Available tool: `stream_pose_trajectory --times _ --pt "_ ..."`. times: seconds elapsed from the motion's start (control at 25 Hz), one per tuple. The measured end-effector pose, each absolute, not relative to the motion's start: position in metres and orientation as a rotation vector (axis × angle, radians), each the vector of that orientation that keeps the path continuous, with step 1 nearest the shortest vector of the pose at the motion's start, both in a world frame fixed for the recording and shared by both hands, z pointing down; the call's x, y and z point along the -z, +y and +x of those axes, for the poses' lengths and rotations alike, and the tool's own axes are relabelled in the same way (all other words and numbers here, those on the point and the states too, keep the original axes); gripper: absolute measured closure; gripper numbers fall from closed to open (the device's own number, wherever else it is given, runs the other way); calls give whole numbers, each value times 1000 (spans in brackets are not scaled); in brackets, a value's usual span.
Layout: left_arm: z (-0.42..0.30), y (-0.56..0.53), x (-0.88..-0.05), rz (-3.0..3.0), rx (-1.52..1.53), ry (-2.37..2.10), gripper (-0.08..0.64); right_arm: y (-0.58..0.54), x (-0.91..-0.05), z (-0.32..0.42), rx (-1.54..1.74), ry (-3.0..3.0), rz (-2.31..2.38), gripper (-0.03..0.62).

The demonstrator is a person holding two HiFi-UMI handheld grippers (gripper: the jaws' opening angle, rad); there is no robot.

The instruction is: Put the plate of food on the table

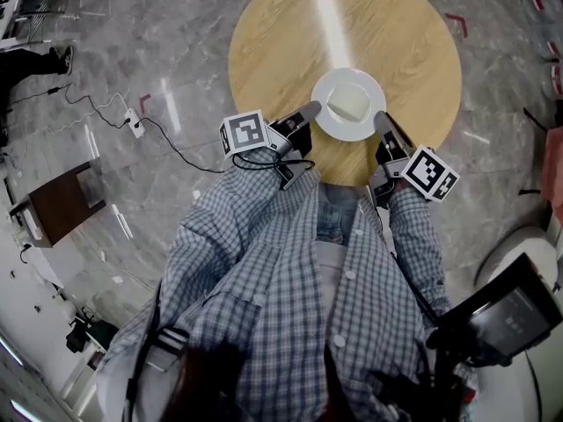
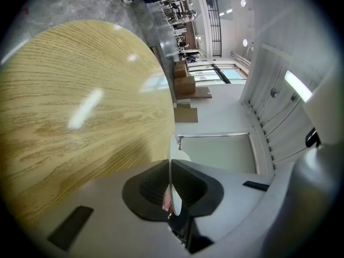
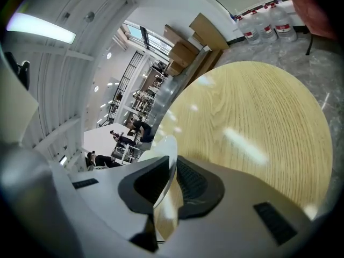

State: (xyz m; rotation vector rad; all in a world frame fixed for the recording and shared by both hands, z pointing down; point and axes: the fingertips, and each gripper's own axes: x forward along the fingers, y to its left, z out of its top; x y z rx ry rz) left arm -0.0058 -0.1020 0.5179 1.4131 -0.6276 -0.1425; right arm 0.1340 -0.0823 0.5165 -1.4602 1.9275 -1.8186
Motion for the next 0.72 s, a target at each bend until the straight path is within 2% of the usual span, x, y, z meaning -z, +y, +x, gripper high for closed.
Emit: stream_pose_trajectory --times 0.72 --pt "-5 -89 -564 1340 62 -654 538 -70 -567 134 1948 1898 -1536 558"
